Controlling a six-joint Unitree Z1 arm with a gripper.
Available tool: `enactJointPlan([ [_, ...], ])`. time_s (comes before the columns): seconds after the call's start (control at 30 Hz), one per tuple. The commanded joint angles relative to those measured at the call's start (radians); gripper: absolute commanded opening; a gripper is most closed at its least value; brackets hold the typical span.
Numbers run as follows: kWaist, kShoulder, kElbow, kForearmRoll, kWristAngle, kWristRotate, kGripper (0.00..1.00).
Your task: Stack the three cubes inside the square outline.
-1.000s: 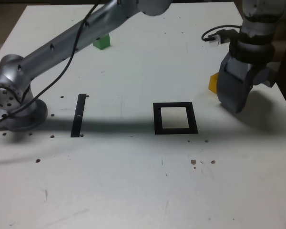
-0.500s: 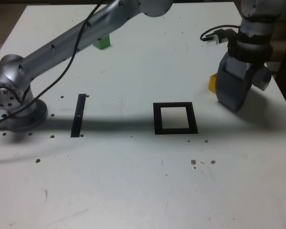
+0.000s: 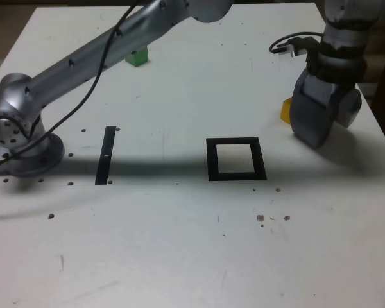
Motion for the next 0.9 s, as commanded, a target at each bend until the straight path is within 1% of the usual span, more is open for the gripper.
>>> enactJointPlan([
  [0.0,-0.001,-0.013,0.003,0.01,0.0,0.0,0.33],
  [0.57,-0.027,-0.074,0.063,0.011,0.007,0.007,0.33],
  [0.67,-0.036,-0.101,0.098,0.012,0.0,0.022,0.33],
  [0.87,-0.057,-0.186,0.222,0.013,-0.024,0.101,0.33],
])
